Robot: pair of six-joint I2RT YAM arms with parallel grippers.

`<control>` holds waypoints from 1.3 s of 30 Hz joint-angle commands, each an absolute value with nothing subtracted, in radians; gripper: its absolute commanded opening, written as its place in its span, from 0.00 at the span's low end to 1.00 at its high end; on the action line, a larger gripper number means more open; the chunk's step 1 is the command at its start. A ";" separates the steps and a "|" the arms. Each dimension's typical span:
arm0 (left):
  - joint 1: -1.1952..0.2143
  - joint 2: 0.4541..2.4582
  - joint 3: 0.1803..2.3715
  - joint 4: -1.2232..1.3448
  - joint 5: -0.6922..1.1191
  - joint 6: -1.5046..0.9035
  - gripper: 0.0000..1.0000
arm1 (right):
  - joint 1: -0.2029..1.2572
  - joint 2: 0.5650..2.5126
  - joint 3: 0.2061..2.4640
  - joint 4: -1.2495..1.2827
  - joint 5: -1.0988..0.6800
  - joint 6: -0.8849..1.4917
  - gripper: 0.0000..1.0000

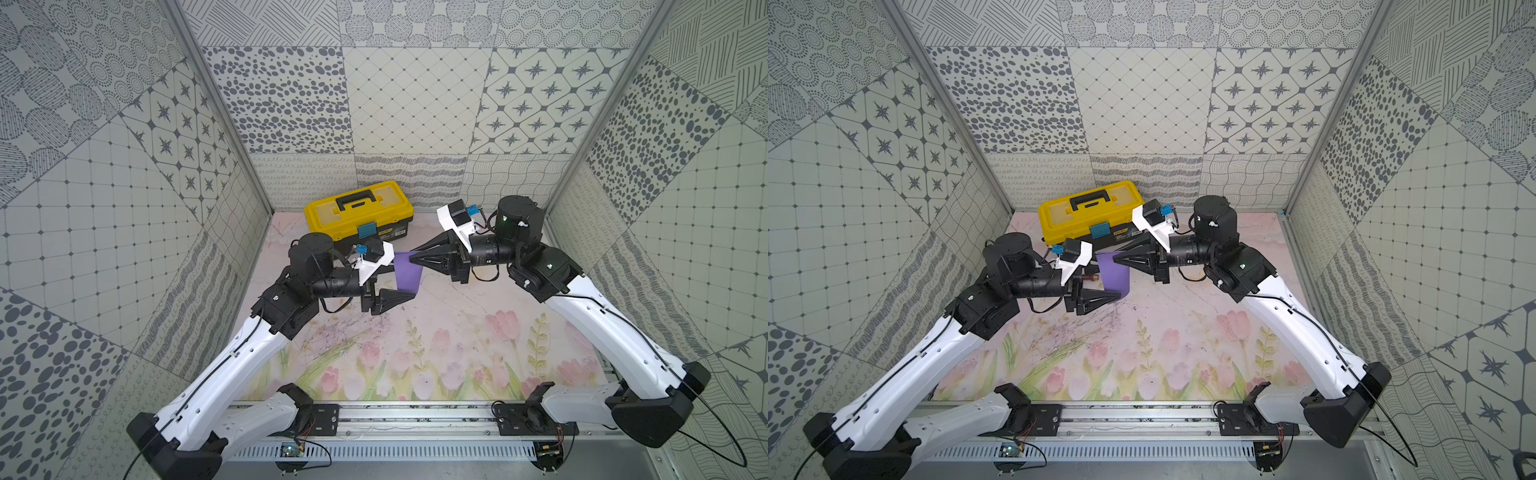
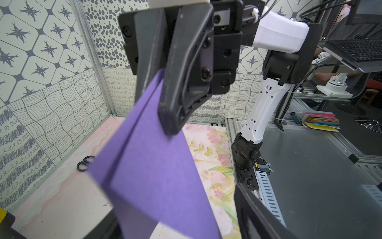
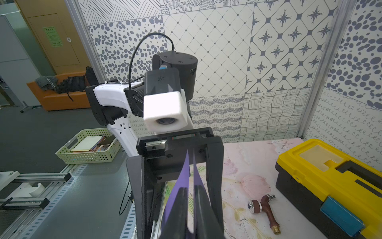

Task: Fold the square paper along the opposite sides
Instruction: Smooth out the paper.

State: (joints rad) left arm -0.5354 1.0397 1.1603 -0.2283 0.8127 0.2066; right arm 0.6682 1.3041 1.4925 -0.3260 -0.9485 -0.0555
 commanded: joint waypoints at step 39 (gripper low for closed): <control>-0.538 1.074 1.229 -0.262 0.912 0.213 0.15 | 0.672 1.302 1.508 -0.273 -0.921 -0.055 0.50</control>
State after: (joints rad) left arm -0.5354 1.0740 1.2140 -0.2577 0.8726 0.2047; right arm 0.6682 1.3106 1.4925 -0.3115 -0.9329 -0.0498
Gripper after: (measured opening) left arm 0.154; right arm 0.459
